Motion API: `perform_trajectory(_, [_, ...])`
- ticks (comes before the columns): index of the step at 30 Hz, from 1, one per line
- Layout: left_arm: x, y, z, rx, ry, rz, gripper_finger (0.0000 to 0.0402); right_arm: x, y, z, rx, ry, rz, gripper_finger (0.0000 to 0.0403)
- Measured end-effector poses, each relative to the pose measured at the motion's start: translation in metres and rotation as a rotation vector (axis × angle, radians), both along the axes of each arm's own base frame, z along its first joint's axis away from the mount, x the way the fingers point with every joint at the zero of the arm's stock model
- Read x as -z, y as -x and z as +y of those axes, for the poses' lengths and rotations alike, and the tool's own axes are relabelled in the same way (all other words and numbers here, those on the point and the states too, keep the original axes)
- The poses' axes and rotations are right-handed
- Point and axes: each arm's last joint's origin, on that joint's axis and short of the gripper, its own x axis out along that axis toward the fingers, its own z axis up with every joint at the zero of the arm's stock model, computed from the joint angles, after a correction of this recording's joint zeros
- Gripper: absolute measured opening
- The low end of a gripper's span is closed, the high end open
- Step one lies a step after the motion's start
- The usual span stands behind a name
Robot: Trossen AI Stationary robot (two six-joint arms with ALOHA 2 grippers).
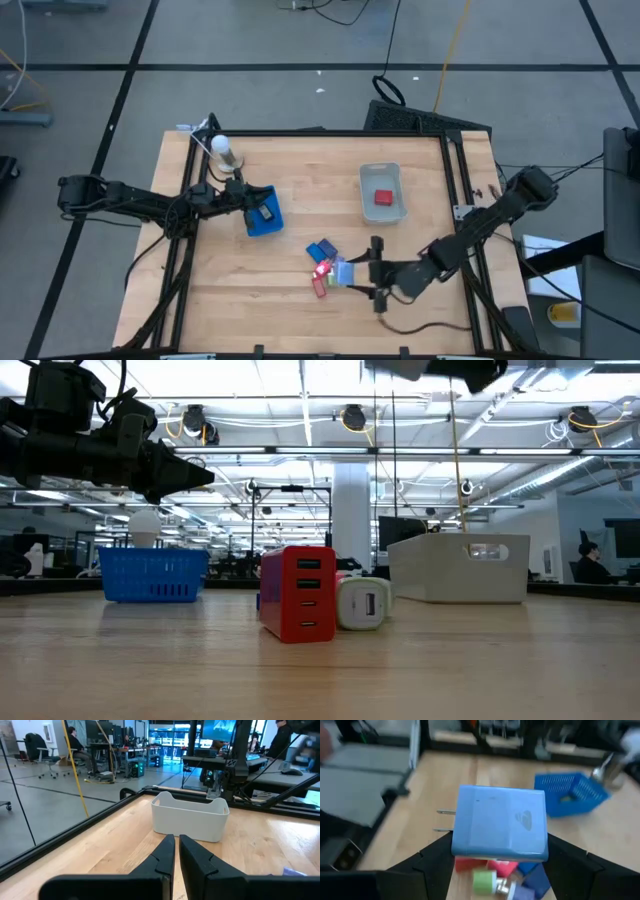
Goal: Pick & Place Office items
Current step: Put the light blue charger adapter into the grey bin
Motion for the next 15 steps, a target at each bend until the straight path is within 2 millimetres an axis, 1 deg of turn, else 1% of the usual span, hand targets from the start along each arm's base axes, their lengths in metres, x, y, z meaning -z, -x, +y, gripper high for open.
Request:
perform_trajectory(3, [0.0, 0.0, 0.0, 0.0, 0.0, 0.0, 0.0026, -0.009, 0.016, -0.014, -0.05, -0.046, -0.113, 0.025])
perform_trajectory(6, [0.0, 0.0, 0.0, 0.0, 0.0, 0.001, 0.0026, -0.007, 0.04, -0.033, -0.061, -0.122, -0.26, 0.025])
perform_trajectory(8, [0.0, 0.0, 0.0, 0.0, 0.0, 0.001, 0.0026, 0.003, 0.058, -0.048, -0.042, -0.172, -0.349, 0.025])
perform_trajectory(10, [0.0, 0.0, 0.0, 0.0, 0.0, 0.001, 0.0026, 0.018, 0.077, -0.063, 0.01, -0.204, -0.409, 0.025])
perform_trajectory(13, [0.0, 0.0, 0.0, -0.001, 0.0, 0.004, 0.0026, 0.038, 0.102, -0.082, 0.115, -0.228, -0.446, 0.025])
perform_trajectory(15, [0.001, 0.0, 0.0, -0.001, -0.019, 0.012, 0.0026, 0.048, 0.115, -0.091, 0.149, -0.231, -0.451, 0.025])
